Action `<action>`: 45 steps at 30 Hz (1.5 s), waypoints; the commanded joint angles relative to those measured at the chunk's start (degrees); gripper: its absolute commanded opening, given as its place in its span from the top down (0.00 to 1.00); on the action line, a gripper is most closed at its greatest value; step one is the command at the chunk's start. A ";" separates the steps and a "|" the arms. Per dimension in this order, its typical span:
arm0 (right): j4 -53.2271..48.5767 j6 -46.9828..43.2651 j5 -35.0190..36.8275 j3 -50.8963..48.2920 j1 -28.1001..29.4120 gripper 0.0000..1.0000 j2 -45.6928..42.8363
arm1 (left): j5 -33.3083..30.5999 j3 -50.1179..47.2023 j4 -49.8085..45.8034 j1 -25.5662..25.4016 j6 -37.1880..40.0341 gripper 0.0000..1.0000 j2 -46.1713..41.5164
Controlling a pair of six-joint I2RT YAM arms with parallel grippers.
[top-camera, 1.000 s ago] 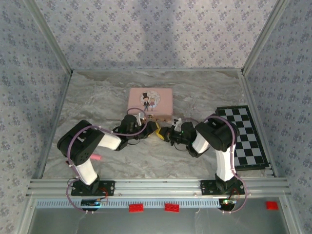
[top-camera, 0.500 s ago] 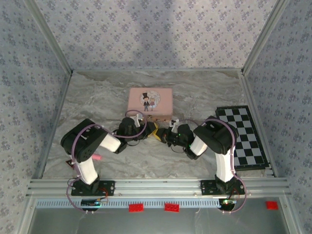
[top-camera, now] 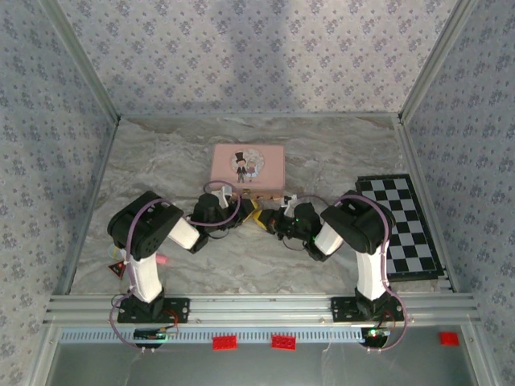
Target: Unlock the padlock with the key
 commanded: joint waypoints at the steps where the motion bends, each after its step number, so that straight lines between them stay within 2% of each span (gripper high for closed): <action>1: 1.57 -1.34 0.11 1.42 -0.33 1.00 -0.49 | -0.89 0.11 3.88 0.67 0.45 0.66 1.16; 13: 1.60 -1.37 -0.24 2.30 -0.61 1.00 0.20 | 0.16 0.06 6.42 0.69 0.14 0.80 1.89; 28: 1.60 -0.12 -2.11 5.28 -3.13 1.00 -0.87 | 0.76 1.48 14.34 -4.68 -2.85 0.86 2.94; 35: 1.57 -0.30 -3.10 4.44 -5.54 1.00 -2.18 | -0.15 1.21 10.83 -5.86 -1.86 0.87 0.79; 36: 1.60 -0.25 -3.08 4.10 -5.68 0.98 -2.09 | -0.47 1.25 9.75 -5.82 -1.49 0.87 0.39; 45: 1.10 -6.83 -3.65 -2.48 -6.32 0.52 -6.19 | -5.65 2.64 -3.93 -4.98 -0.61 0.88 -2.92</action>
